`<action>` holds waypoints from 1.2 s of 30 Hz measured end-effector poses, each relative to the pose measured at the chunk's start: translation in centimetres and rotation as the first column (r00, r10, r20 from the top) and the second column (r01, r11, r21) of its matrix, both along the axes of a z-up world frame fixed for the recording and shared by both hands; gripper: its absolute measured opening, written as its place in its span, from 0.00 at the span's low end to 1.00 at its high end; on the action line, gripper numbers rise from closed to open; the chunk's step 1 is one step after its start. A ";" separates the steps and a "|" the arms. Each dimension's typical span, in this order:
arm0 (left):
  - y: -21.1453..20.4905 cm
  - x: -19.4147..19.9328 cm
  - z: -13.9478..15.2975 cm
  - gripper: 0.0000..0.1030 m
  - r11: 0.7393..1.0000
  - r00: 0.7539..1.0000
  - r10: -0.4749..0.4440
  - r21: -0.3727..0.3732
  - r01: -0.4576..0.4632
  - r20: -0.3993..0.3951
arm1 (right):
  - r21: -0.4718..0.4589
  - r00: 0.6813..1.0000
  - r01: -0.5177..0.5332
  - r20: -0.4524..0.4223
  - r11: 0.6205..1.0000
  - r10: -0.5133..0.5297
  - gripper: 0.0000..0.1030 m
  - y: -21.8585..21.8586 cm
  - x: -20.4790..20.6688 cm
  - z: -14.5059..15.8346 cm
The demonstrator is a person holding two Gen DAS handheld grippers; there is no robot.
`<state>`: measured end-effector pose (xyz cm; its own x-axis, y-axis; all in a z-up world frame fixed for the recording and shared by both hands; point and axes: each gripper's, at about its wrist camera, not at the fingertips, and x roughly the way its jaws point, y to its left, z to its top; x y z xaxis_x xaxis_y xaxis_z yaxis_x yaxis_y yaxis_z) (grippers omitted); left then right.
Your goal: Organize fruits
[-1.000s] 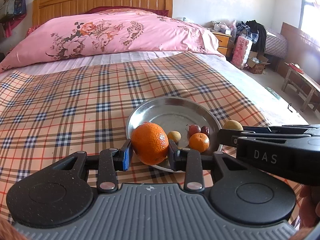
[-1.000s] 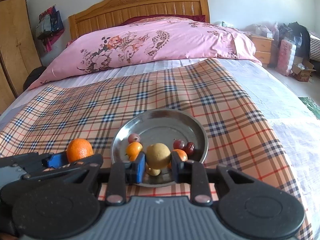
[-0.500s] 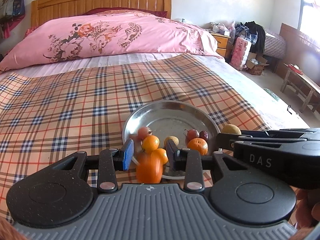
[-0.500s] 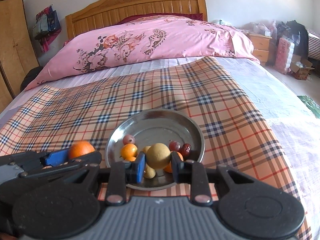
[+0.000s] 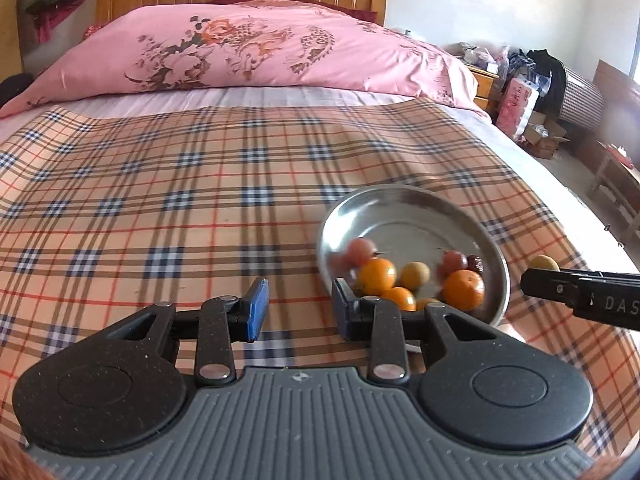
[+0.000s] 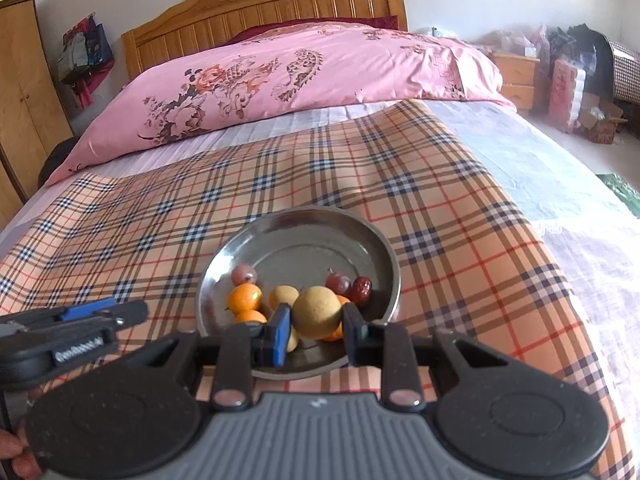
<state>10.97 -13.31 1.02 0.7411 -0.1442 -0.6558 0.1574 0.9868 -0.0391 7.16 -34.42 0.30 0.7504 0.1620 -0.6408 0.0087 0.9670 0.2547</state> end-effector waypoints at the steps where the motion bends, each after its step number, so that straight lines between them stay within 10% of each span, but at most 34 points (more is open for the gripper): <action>1: 0.2 0.2 -0.1 0.37 1.000 1.000 0.001 0.000 -0.001 -0.003 | 0.005 1.000 -0.005 -0.001 1.000 0.005 0.24 0.1 0.2 -0.2; 28: 1.4 -0.1 -1.1 0.40 1.000 1.000 -0.012 -0.022 0.011 -0.027 | 0.014 0.999 -0.017 -0.032 1.000 0.018 0.41 1.3 3.0 -2.5; 34: 0.5 -1.8 -1.0 0.59 0.999 0.999 -0.030 -0.022 0.030 -0.025 | -0.017 0.999 0.001 -0.033 1.000 -0.002 0.44 1.0 0.2 -2.3; 36: 0.2 -2.6 -1.0 0.78 0.999 0.999 -0.030 -0.018 0.029 -0.025 | -0.024 0.999 0.005 -0.036 1.000 -0.005 0.48 1.0 -0.8 -2.3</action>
<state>8.38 -13.11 0.05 0.7195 -0.1772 -0.6715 0.1853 0.9808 -0.0604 6.40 -33.47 -1.98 0.7273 0.1429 -0.6713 0.0223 0.9726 0.2312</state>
